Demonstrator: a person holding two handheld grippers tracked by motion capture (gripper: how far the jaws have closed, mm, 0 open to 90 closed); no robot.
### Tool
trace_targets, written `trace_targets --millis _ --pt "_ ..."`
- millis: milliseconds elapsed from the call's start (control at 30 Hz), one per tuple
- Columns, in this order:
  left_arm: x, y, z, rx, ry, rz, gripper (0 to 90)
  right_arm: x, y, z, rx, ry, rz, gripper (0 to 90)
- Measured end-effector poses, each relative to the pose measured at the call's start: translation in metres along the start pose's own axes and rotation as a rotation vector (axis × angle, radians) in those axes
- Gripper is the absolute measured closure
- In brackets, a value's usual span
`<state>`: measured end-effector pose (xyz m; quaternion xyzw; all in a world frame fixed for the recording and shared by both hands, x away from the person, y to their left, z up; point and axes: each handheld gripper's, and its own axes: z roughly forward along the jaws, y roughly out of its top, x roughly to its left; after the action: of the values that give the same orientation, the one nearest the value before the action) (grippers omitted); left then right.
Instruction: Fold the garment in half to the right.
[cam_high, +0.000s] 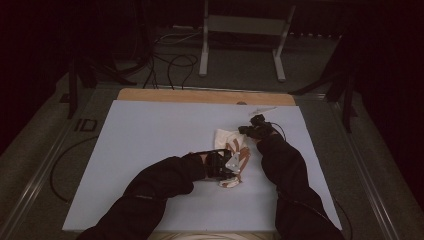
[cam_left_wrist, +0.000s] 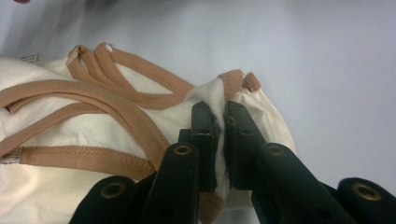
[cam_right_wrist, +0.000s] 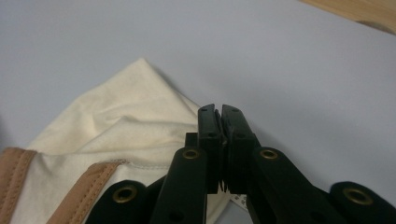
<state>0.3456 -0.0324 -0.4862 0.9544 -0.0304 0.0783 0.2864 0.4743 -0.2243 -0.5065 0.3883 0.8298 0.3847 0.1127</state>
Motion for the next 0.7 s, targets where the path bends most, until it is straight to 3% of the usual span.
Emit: trace_targets --millis 200,300,500,567,600,700 --pt "-0.001 0.001 0.006 -0.002 0.002 -0.008 82.5 -0.004 -0.006 0.006 0.014 0.0 0.008 87.9" --pt "-0.002 0.002 0.01 0.02 -0.016 -0.013 80.3 -0.005 -0.01 0.008 0.014 0.003 0.007 87.4" --pt "-0.002 0.001 0.011 0.013 -0.029 -0.023 77.4 -0.003 -0.011 0.01 0.02 -0.007 0.002 85.6" --pt "-0.002 0.001 0.009 0.003 -0.035 -0.019 73.6 -0.003 -0.01 0.01 0.022 -0.008 0.012 81.6" --pt "-0.002 0.001 0.007 -0.006 -0.041 -0.023 67.1 -0.003 -0.008 0.008 0.022 -0.01 0.013 76.6" --pt "-0.002 0.0 0.001 -0.029 -0.06 -0.033 63.3 -0.003 -0.006 0.006 0.016 -0.006 0.014 70.3"
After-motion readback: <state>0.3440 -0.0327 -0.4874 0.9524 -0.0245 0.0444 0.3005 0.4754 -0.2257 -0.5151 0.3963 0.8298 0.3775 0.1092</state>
